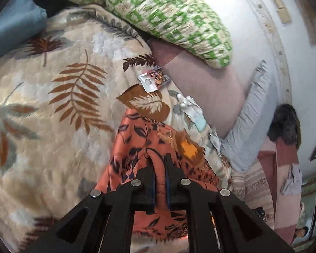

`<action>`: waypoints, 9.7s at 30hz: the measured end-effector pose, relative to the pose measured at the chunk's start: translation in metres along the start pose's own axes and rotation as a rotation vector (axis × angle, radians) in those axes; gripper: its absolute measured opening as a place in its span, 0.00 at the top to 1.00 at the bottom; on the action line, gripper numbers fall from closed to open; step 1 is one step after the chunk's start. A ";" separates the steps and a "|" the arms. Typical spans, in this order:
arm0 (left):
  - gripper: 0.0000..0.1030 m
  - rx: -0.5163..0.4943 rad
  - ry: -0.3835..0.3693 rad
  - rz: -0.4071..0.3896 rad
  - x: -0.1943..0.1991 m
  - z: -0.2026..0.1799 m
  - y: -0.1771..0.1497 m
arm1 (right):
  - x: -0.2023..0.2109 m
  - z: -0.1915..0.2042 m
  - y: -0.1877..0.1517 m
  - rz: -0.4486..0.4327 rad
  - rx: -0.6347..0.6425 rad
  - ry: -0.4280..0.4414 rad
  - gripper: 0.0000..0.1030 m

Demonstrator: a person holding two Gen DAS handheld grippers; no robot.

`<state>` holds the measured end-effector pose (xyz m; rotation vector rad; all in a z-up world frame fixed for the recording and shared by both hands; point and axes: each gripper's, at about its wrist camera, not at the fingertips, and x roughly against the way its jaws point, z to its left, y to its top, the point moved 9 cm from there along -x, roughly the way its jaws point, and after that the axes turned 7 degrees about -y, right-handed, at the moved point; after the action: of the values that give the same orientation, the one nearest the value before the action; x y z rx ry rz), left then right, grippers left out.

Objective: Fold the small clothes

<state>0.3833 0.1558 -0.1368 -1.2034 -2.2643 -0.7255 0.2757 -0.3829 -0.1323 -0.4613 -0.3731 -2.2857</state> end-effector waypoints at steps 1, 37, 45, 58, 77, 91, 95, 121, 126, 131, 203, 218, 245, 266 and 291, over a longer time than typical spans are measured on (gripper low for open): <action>0.85 0.020 0.020 0.018 -0.033 0.010 0.017 | -0.022 -0.010 0.024 -0.001 -0.048 -0.026 0.91; 0.82 -0.334 0.314 0.192 -0.061 0.036 -0.089 | -0.104 -0.094 -0.019 0.250 0.297 -0.550 0.80; 0.82 -0.387 0.229 0.092 0.036 -0.024 -0.115 | -0.054 -0.002 -0.028 0.218 0.447 -0.505 0.84; 0.56 -0.173 0.257 0.176 0.084 0.115 -0.261 | 0.043 -0.144 -0.164 0.302 0.200 -0.569 0.71; 0.36 -0.489 0.220 0.120 0.028 0.038 -0.287 | -0.155 0.000 -0.273 0.700 0.474 -0.296 0.30; 0.35 -0.504 0.146 0.065 0.030 0.008 -0.249 | -0.146 0.030 -0.151 0.319 0.437 -0.258 0.30; 0.36 -0.551 0.184 0.052 0.019 -0.003 -0.228 | -0.099 -0.007 -0.164 0.348 0.455 -0.326 0.30; 0.23 -0.584 0.488 0.007 -0.007 0.044 -0.201 | -0.030 -0.105 -0.056 0.055 0.605 -0.914 0.67; 0.23 -0.552 0.386 -0.062 0.027 0.025 -0.211 | 0.005 -0.089 -0.076 0.034 0.500 -0.795 0.40; 0.23 -0.522 0.365 -0.047 0.044 0.029 -0.240 | 0.043 -0.105 -0.127 0.116 0.460 -0.817 0.39; 0.15 -0.663 0.494 0.046 -0.004 0.023 -0.290 | 0.005 -0.046 -0.143 0.134 0.453 -0.505 0.74; 0.14 -0.617 0.440 -0.009 0.020 0.027 -0.278 | -0.033 -0.112 -0.116 0.163 0.409 -0.770 0.37; 0.14 -0.622 0.461 0.011 0.016 0.031 -0.279 | -0.030 -0.112 -0.061 0.069 0.587 -0.925 0.71; 0.10 -0.765 0.518 0.020 -0.023 0.020 -0.285 | -0.007 -0.107 -0.049 -0.002 0.498 -0.919 0.91; 0.08 -0.691 0.391 -0.049 0.022 -0.024 -0.296 | 0.059 -0.090 -0.124 0.027 0.343 -0.621 0.57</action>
<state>0.1243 0.0132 -0.1730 -1.1443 -1.7626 -1.6893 0.1276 -0.3727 -0.2029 -0.9819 -1.0350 -1.9516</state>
